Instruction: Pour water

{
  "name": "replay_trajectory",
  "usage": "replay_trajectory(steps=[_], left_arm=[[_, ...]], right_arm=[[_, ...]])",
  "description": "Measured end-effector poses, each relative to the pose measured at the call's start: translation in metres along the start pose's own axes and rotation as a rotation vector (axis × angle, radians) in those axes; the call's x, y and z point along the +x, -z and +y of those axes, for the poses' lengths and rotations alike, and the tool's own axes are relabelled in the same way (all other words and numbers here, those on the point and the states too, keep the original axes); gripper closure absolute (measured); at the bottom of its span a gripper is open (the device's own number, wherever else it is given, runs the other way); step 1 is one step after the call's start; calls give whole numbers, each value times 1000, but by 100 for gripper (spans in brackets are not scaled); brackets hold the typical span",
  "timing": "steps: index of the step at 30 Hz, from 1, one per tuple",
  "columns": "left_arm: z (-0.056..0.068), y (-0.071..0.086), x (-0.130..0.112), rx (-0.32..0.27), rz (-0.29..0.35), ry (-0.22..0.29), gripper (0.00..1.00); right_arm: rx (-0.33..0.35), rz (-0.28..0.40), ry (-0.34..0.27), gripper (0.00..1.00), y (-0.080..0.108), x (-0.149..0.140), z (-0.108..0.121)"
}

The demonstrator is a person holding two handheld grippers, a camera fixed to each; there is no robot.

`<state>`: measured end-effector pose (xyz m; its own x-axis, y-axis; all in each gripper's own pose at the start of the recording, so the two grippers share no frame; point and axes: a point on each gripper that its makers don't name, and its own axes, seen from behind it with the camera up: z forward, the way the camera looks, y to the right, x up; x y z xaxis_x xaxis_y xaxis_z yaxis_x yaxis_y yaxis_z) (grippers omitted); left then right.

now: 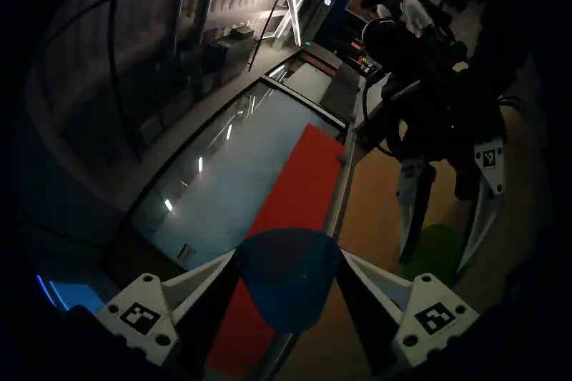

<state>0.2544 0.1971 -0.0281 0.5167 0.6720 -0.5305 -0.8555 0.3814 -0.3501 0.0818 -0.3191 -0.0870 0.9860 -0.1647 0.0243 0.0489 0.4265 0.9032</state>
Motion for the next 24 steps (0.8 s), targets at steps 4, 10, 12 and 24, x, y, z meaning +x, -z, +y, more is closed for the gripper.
replay_trajectory(steps=[4, 10, 12, 24], left_arm=[[3, 1, 3, -3, 3, -28, 12], [6, 0, 5, -5, 6, -61, 12], [6, 0, 6, -4, 7, -69, 12], [2, 0, 5, 9, 5, -116, 12]], right_arm=[[-2, 0, 2, 7, 0, 1, 1], [-4, 0, 6, 7, 2, 1, 2], [-6, -1, 7, 7, 3, 1, 2], [-9, -5, 12, 7, 3, -1, 3]])
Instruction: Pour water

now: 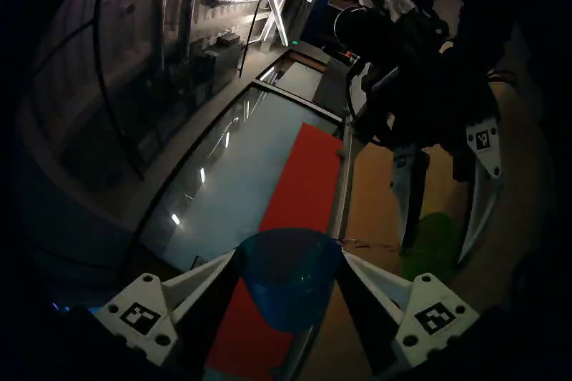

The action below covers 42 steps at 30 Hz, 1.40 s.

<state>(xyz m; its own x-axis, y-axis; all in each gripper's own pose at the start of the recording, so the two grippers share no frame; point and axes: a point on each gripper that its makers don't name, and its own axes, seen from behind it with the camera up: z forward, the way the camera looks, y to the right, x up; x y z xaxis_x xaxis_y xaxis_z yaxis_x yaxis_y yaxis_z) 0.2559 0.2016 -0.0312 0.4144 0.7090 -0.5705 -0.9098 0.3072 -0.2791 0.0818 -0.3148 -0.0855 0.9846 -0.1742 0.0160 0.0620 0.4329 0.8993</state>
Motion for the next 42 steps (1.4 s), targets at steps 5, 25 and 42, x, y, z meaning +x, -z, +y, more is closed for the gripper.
replay_trajectory(steps=[5, 25, 42], left_arm=[[2, 1, 0, 1, 2, -17, 12], [2, 3, 3, 9, -2, -72, 12], [-2, 4, 5, 17, -5, -129, 12]], right_arm=[[1, 1, -2, 7, -1, 0, 0], [-1, 1, 11, 7, 2, 3, 0], [-4, 6, 19, 7, 3, 8, -1]])
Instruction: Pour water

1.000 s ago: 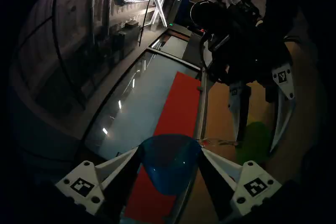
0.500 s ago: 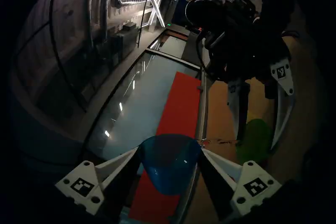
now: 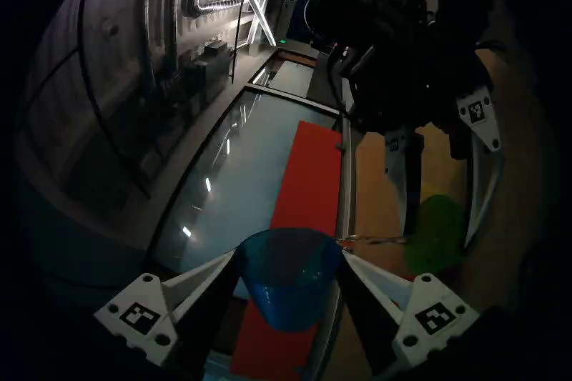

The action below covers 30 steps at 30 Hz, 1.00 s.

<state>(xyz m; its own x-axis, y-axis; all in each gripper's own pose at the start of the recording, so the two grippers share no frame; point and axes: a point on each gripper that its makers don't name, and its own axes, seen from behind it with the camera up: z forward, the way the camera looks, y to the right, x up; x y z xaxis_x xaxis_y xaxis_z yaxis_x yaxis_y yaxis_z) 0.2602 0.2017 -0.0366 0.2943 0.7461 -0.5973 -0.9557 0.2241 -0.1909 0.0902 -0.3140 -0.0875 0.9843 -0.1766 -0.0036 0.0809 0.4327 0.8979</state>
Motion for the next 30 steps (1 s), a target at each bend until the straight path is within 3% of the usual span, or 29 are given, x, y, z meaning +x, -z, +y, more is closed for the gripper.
replay_trajectory(steps=[30], left_arm=[[-7, 2, 11, 12, 3, -92, 12]], right_arm=[[-2, 5, 4, 7, 1, 2, -1]])
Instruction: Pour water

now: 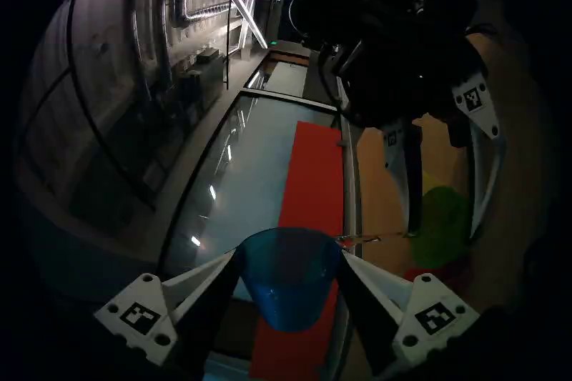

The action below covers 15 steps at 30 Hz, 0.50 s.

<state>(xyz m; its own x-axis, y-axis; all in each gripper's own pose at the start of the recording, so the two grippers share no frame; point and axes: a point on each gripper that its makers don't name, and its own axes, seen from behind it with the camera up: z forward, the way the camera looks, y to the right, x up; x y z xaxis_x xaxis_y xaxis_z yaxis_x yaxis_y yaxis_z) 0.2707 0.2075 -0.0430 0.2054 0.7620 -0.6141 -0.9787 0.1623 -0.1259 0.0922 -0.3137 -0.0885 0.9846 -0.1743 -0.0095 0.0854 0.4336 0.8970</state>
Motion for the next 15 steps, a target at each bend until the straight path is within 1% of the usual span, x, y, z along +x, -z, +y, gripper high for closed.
replay_trajectory(steps=[9, 15], left_arm=[[2, -1, 0, -1, 1, -17, 12], [-2, 0, -1, 6, -1, -42, 12]], right_arm=[[3, 4, -1, 7, -1, 0, -2], [2, 5, -4, 7, -2, 1, -1]])
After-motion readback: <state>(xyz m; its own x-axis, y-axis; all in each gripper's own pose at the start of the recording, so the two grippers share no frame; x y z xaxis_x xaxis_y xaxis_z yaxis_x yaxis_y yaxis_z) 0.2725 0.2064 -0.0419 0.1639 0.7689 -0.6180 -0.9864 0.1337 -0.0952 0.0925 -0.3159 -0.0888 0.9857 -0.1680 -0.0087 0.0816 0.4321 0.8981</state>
